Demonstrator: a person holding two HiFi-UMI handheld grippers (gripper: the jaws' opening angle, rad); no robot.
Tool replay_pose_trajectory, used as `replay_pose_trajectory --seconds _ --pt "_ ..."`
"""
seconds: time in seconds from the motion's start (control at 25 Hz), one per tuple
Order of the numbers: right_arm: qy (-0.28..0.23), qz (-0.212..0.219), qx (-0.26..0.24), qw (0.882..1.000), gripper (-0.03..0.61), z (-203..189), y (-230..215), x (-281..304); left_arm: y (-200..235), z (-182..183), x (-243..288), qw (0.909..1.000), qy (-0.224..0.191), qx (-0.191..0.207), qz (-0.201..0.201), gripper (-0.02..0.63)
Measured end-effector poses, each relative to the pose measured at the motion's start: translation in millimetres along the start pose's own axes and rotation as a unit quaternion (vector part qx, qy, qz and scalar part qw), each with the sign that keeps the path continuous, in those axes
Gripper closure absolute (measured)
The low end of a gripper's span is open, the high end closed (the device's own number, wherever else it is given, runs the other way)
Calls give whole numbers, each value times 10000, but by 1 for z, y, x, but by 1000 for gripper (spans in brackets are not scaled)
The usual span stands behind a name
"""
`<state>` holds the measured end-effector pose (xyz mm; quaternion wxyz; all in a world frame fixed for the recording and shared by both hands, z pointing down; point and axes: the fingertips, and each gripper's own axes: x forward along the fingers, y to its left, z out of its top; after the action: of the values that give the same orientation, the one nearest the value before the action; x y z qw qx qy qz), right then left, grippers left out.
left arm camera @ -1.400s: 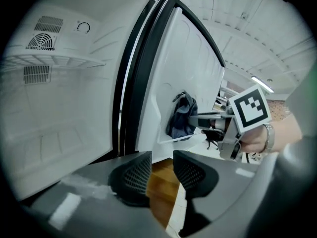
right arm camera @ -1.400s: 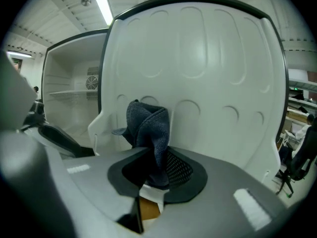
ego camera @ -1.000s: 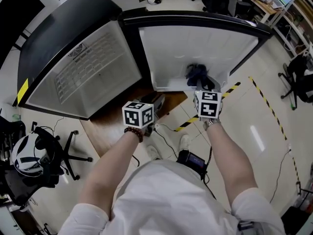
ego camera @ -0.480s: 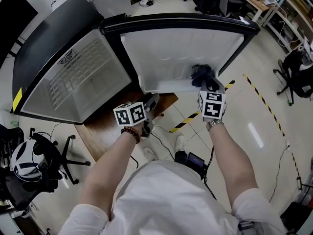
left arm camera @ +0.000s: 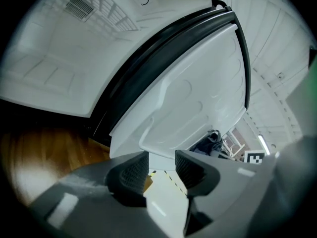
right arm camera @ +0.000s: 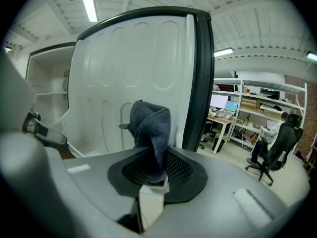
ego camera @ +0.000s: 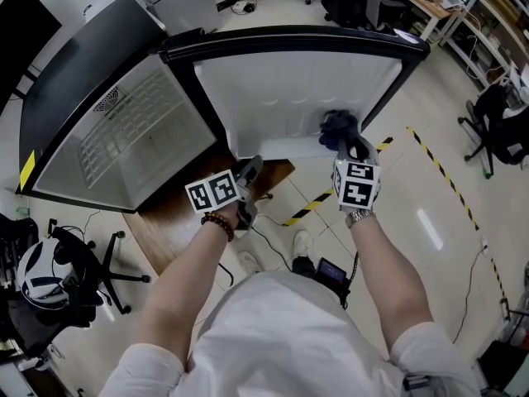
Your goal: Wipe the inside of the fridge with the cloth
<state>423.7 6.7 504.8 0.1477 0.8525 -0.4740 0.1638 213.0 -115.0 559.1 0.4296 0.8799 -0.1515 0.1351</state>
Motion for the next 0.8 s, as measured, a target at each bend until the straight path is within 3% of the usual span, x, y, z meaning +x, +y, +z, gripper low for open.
replay_pose_trajectory --seconds 0.24,0.8 --pt "-78 58 27 9999 515 2 -1 -9 5 3 3 9995 -104 -298 15 451" --pt "-582 1066 -181 9924 515 9 57 -77 -4 3 -7 9980 -154 -503 -362 494"
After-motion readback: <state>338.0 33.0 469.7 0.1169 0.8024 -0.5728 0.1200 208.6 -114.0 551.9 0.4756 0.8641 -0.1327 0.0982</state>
